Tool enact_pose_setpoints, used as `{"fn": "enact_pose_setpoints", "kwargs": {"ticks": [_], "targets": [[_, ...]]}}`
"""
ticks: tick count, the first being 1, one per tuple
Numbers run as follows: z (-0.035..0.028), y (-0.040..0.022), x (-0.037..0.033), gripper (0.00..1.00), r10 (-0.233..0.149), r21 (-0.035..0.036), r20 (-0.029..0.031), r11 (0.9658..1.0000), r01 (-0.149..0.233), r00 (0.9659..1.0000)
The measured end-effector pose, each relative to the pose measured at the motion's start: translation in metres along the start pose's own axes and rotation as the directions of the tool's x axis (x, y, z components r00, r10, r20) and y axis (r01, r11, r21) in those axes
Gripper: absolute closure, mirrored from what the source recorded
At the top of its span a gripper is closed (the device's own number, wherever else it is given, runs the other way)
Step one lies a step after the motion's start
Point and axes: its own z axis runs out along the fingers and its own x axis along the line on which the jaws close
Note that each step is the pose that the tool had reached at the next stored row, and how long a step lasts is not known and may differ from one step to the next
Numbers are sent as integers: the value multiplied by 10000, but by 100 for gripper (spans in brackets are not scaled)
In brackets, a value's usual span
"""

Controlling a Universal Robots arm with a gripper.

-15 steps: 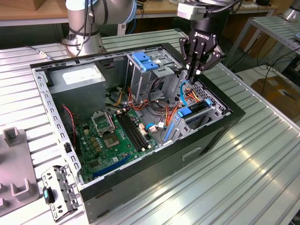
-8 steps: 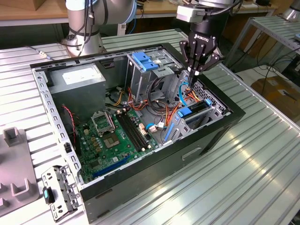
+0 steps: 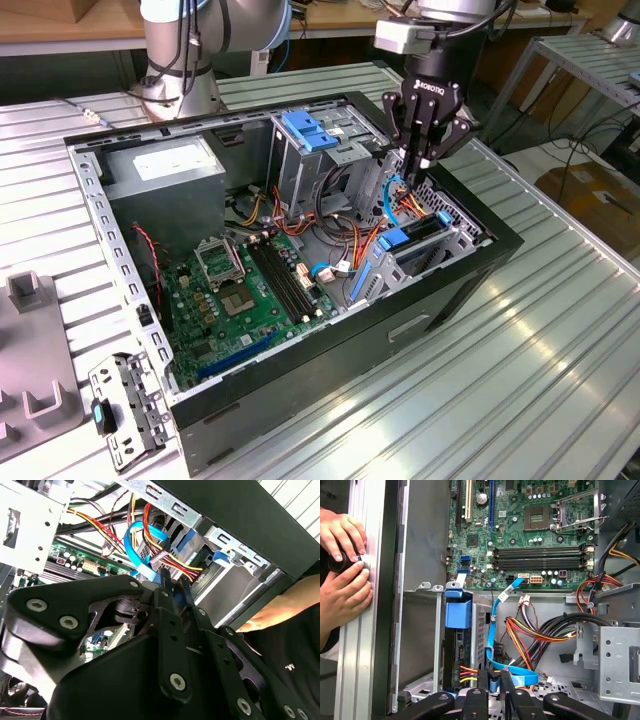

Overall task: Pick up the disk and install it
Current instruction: 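Insert the second disk wire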

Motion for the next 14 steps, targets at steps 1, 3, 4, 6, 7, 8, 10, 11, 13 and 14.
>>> {"fn": "enact_pose_setpoints", "kwargs": {"ticks": [1,3,4,6,7,8,10,11,13,14], "targets": [[5,-1,-2,77,2,1,-31,10000,-2,10000],[14,-1,0,84,10,4,-115,10000,-10,9999],[14,-1,1,84,14,3,-180,10000,-14,9998],[18,6,9,84,18,3,-210,10000,-18,9998],[20,18,13,84,18,5,-210,10000,-18,9998],[23,34,20,84,16,8,-209,10000,-16,9998],[33,69,39,84,16,21,-202,10000,-16,9998],[38,86,50,84,17,29,-199,10000,-16,9998],[49,123,74,84,20,51,-196,10000,-19,9998],[54,140,84,84,22,61,-195,10000,-20,9998]]}}
